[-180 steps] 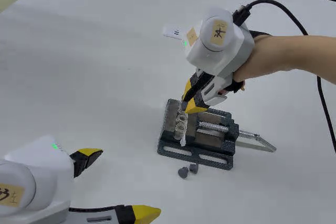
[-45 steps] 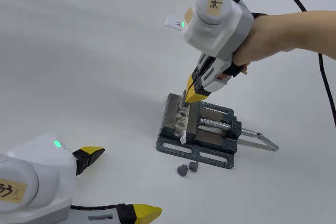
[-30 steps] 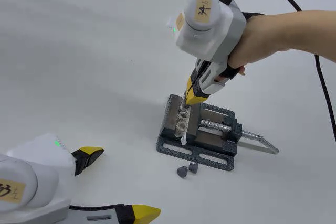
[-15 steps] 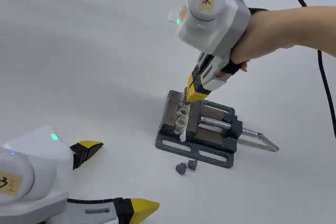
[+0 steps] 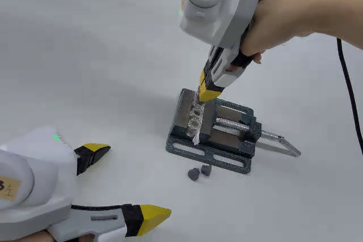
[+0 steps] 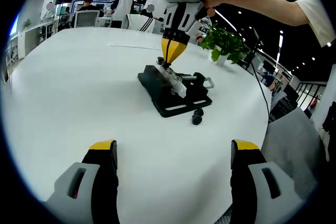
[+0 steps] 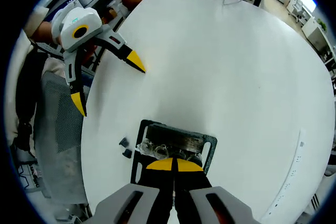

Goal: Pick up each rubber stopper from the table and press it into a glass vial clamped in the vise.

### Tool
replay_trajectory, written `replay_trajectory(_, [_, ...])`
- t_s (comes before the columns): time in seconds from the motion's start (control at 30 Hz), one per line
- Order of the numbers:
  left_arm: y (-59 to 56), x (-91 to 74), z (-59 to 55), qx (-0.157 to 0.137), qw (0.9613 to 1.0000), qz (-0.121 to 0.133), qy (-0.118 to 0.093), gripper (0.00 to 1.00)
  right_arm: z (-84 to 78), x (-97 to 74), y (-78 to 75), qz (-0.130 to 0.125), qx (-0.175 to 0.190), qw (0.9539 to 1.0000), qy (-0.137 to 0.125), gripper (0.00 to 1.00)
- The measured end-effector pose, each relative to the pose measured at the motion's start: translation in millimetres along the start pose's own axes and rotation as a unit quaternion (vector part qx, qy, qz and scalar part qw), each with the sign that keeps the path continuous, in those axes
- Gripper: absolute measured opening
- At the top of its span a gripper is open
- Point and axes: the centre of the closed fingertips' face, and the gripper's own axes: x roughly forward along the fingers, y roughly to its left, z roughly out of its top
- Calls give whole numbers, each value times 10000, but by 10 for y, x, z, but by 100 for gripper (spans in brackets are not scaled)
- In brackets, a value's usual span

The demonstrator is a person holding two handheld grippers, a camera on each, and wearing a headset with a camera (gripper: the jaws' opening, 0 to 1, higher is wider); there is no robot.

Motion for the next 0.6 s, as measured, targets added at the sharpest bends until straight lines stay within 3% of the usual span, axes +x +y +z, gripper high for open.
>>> replay_trajectory(0.37, [-13, 10, -25, -27, 10000, -9, 9, 88, 22, 14, 37, 7, -54, 10000, 25, 0])
replay_trajectory(0.4, [-16, 10, -25, -18, 10000, -7, 12, 87, 17, 12, 38, 30, 121, 9999, -11, 0])
replay_trajectory(0.57, [-46, -1, 22, -28, 10000, 16, -13, 88, 5, 3, 47, 74, 152, 9998, -112, 0])
replay_trajectory(0.6, [-50, -4, 32, -7, 10000, 20, -17, 88, 5, 3, 48, 70, -21, 9999, -98, 0])
